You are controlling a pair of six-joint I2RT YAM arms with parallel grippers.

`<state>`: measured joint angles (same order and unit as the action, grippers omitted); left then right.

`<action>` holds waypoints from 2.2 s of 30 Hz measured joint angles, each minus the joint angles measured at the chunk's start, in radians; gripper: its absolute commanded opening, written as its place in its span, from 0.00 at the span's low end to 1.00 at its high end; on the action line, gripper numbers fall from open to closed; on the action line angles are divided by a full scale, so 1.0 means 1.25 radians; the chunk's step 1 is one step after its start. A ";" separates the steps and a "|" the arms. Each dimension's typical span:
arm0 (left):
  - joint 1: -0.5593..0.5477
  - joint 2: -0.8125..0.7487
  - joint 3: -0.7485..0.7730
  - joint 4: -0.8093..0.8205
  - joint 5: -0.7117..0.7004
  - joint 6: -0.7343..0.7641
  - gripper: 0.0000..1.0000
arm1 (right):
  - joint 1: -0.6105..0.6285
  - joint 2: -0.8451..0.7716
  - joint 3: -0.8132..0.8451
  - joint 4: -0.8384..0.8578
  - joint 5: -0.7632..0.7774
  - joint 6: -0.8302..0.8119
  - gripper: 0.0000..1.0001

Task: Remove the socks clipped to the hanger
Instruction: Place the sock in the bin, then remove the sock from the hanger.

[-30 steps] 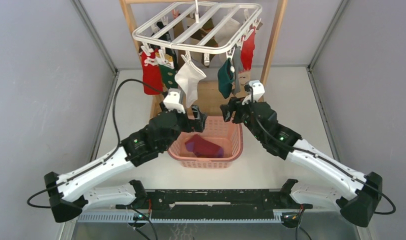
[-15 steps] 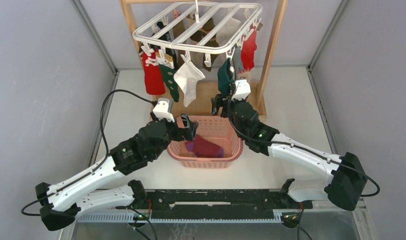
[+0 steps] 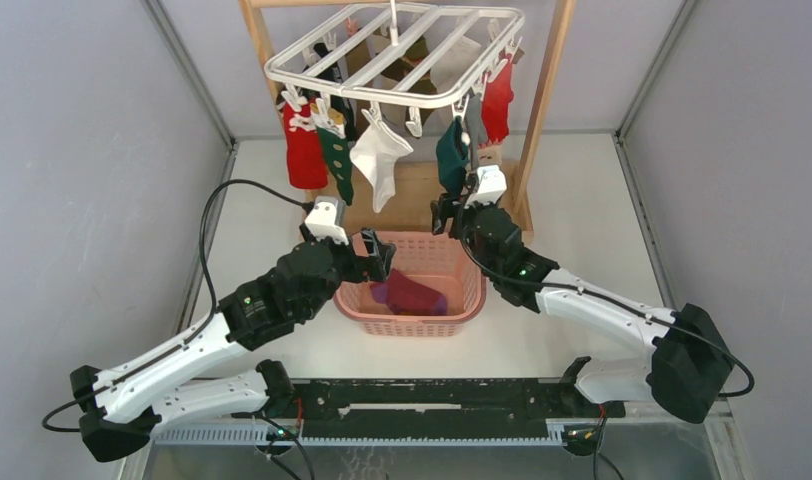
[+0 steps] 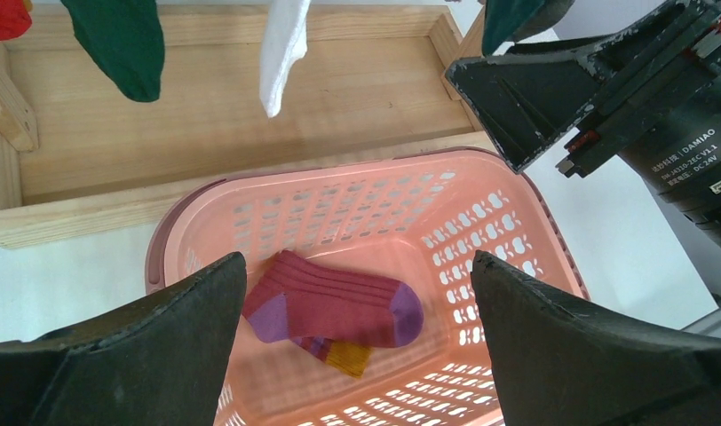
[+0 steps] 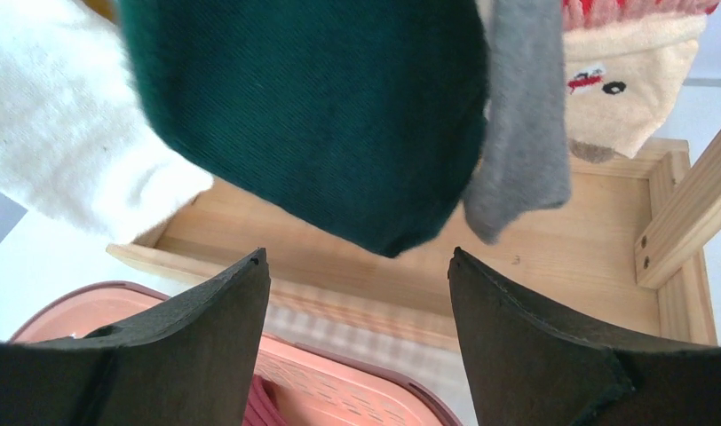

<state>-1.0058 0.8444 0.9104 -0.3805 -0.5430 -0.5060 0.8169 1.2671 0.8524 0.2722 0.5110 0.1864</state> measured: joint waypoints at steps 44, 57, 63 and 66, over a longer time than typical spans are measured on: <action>0.000 0.041 0.000 0.004 0.000 0.000 1.00 | -0.278 -0.179 -0.112 0.059 -0.347 0.089 0.73; 0.000 0.040 0.000 0.004 0.000 0.000 1.00 | -0.277 -0.067 -0.024 0.071 -0.416 0.093 0.74; 0.000 0.036 0.000 0.003 -0.001 0.000 1.00 | -0.269 -0.011 0.021 0.051 -0.366 0.094 0.63; 0.000 0.030 -0.002 0.003 -0.002 0.000 1.00 | -0.271 -0.002 0.023 0.044 -0.338 0.100 0.51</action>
<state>-1.0058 0.8818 0.9085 -0.3767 -0.5461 -0.5056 0.4782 1.2648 0.8806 0.3267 0.0887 0.3119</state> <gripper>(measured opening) 0.996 0.606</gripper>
